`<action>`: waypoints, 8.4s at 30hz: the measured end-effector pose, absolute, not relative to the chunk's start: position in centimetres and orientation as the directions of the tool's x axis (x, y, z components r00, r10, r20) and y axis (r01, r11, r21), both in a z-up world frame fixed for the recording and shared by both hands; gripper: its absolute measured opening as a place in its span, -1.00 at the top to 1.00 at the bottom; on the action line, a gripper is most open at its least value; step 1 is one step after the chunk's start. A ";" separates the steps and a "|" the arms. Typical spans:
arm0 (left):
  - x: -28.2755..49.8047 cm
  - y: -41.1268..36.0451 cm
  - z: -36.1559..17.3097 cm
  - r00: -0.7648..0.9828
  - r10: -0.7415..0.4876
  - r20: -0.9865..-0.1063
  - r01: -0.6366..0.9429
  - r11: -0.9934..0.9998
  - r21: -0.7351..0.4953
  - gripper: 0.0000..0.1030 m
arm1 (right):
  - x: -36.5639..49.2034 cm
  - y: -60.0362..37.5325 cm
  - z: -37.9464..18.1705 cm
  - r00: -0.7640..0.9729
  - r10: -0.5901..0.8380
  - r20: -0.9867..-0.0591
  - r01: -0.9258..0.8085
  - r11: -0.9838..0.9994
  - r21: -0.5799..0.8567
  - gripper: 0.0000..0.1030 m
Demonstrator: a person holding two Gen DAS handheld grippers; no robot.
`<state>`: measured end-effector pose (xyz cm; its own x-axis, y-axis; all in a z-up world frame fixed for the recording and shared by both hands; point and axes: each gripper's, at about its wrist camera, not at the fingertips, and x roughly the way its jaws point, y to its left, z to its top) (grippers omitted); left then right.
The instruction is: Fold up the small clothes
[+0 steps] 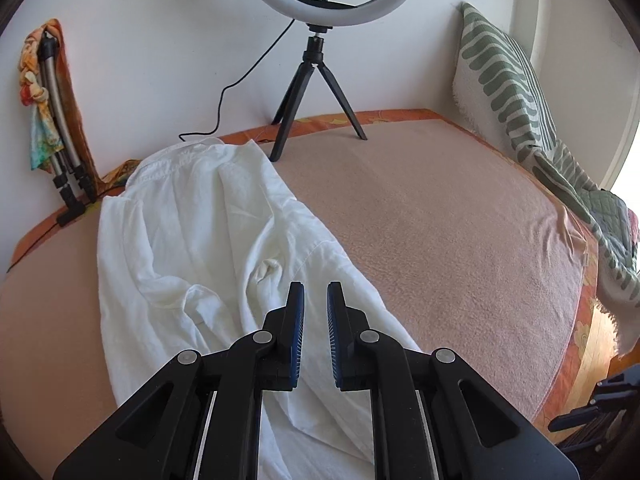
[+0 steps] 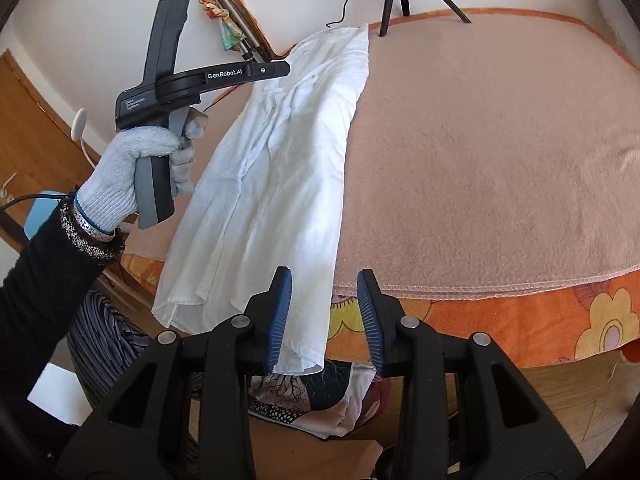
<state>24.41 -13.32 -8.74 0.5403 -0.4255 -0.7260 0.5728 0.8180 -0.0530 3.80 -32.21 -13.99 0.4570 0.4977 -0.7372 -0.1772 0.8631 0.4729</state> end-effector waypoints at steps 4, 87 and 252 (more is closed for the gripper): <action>23.7 -16.0 -9.7 0.480 -0.455 -0.750 0.644 0.763 -0.052 0.81 | 4.1 -31.2 -15.2 0.410 0.516 -0.752 -0.187 0.854 0.485 0.30; 6.7 4.6 -14.5 0.335 -0.536 -0.775 0.369 0.831 -0.416 0.36 | 7.5 -30.4 -16.2 0.256 0.493 -0.831 -0.336 0.852 0.402 -0.15; 9.3 7.4 -10.0 0.374 -0.719 -0.586 0.299 0.692 -0.657 0.96 | 11.5 -31.0 -11.0 0.374 0.754 -0.540 -0.175 0.629 0.757 0.84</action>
<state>9.28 7.44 -9.98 0.3744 -0.7186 -0.5860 0.2990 0.6918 -0.6573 11.54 -31.03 -11.01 0.3737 0.7539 -0.5403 -0.1754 0.6294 0.7570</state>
